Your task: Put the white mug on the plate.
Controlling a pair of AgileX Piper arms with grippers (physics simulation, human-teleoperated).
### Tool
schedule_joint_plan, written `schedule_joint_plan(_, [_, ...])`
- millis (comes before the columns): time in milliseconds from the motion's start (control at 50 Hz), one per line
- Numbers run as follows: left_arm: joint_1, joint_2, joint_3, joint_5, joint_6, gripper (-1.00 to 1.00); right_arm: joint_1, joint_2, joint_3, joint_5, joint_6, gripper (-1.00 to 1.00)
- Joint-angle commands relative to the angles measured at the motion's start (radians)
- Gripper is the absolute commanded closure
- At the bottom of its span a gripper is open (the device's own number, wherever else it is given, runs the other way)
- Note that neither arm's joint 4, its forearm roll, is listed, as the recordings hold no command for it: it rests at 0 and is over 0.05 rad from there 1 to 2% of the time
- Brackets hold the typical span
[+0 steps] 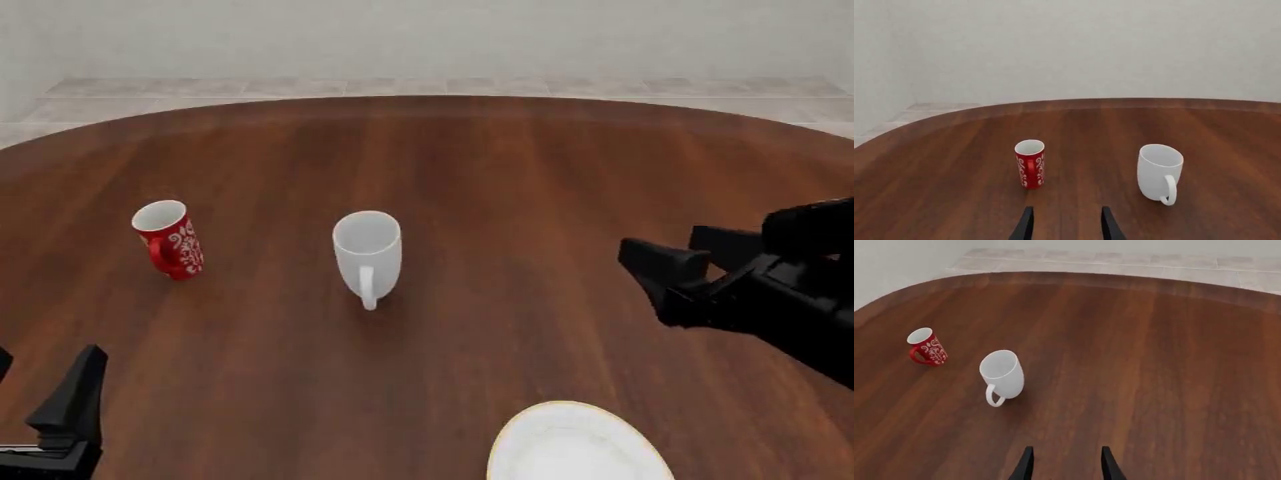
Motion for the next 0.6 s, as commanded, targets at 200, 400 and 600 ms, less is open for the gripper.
schedule_joint_plan(200, [0.0,0.001,0.0,-0.001,0.0,-1.0,0.065,0.184,-0.121,0.057,0.051,-1.0])
schedule_joint_plan(400, [0.0,0.002,0.003,-0.004,0.0,-1.0,0.089,0.267,-0.157,0.07,0.077,-1.0])
schedule_joint_plan(600, [0.0,0.002,0.001,-0.002,0.0,-1.0,0.125,0.339,-0.169,0.053,0.11,-1.0])
